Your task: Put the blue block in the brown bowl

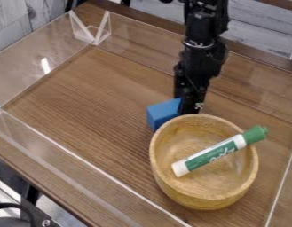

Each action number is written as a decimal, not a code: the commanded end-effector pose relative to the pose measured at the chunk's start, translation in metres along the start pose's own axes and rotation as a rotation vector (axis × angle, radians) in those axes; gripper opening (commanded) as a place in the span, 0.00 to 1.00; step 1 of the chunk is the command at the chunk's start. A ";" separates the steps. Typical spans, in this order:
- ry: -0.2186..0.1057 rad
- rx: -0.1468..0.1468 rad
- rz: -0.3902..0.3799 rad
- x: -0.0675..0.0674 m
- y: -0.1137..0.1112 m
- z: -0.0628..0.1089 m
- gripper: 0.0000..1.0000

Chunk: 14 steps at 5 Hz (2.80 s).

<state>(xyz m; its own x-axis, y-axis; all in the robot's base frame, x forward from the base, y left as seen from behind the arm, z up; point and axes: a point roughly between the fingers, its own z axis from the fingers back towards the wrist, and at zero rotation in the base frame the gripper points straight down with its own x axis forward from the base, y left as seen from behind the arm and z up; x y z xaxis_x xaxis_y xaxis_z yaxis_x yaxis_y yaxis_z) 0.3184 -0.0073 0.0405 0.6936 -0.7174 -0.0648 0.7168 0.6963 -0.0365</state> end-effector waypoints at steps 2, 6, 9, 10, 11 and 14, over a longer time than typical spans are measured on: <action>-0.077 0.078 0.007 0.004 0.011 0.032 0.00; -0.090 0.088 0.007 0.004 0.012 0.035 0.00; -0.075 0.090 -0.005 0.005 0.019 0.048 0.00; -0.078 0.086 -0.004 0.005 0.020 0.047 0.00; -0.080 0.082 -0.004 0.005 0.021 0.047 0.00; -0.084 0.072 -0.006 0.006 0.023 0.049 0.00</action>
<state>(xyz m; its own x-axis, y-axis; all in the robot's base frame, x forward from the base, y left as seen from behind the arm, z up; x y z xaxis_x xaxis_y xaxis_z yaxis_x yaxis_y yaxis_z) 0.3312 -0.0003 0.0590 0.6808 -0.7309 -0.0481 0.7302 0.6824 -0.0347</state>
